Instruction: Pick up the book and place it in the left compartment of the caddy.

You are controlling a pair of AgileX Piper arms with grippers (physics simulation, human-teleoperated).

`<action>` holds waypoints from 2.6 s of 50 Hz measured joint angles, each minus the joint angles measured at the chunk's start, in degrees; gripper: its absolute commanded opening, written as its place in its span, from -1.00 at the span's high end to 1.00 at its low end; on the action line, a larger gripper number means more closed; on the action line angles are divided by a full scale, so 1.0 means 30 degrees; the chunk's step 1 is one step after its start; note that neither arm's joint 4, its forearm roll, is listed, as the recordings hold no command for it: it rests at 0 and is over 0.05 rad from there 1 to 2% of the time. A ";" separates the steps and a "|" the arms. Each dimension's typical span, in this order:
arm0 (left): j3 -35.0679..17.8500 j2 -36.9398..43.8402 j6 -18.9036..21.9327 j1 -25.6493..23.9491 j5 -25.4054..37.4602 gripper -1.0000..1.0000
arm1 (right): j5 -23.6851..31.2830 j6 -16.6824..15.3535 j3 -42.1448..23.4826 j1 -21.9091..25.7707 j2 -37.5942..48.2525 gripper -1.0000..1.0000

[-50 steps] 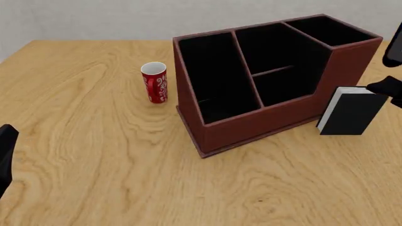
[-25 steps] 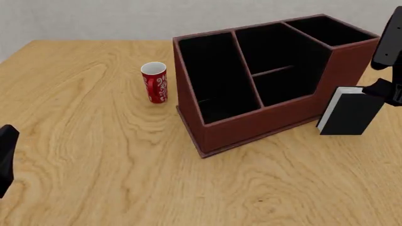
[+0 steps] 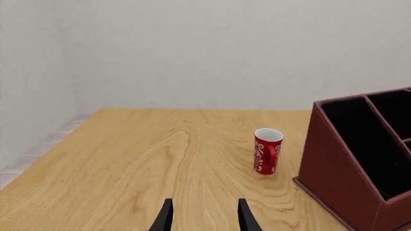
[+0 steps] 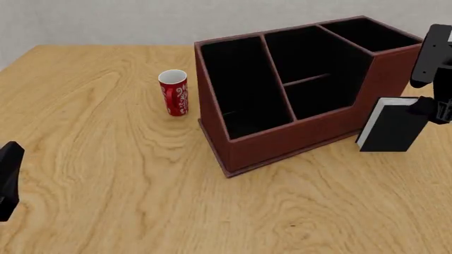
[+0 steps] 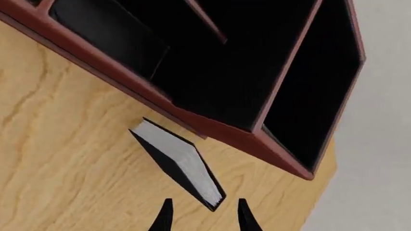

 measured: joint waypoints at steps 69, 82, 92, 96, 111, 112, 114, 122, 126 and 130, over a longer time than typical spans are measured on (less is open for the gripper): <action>0.0278 0.0653 -0.0187 0.0866 -0.0873 -1.00 | -0.2029 -0.0633 -0.0466 0.0078 0.4501 -1.00; 0.0288 0.0920 -0.0148 0.0862 -0.1111 -1.00 | -0.2439 -0.0395 -0.0266 0.0215 0.4494 -1.00; 0.0283 0.1000 -0.0120 0.0816 -0.1172 -1.00 | -0.2301 -0.0401 0.0062 0.0320 0.4189 1.00; 0.0284 0.1033 -0.0113 0.0788 -0.1208 -1.00 | -0.2247 -0.0446 0.0169 0.0308 0.4064 1.00; 0.0200 0.0824 -0.0097 0.0722 -0.0968 -1.00 | -0.2199 -0.0276 0.0528 0.0428 0.3689 1.00; 0.0193 0.0791 -0.0096 0.0720 -0.0932 -1.00 | -0.2221 -0.0236 0.0572 0.0447 0.3595 1.00; 0.0181 0.0727 -0.0095 0.0714 -0.0867 -1.00 | -0.2185 -0.0175 0.0704 0.0517 0.3434 1.00; 0.0097 0.0437 -0.0086 0.0638 -0.0556 -1.00 | -0.2113 0.0064 0.1172 0.0702 0.2810 1.00; 0.0023 0.0261 -0.0085 0.0570 -0.0348 -1.00 | -0.1966 0.0102 0.1481 0.0698 0.2408 1.00; -0.0081 0.0045 -0.0092 0.0493 -0.0075 -1.00 | -0.1779 0.0111 0.1772 0.0669 0.1970 1.00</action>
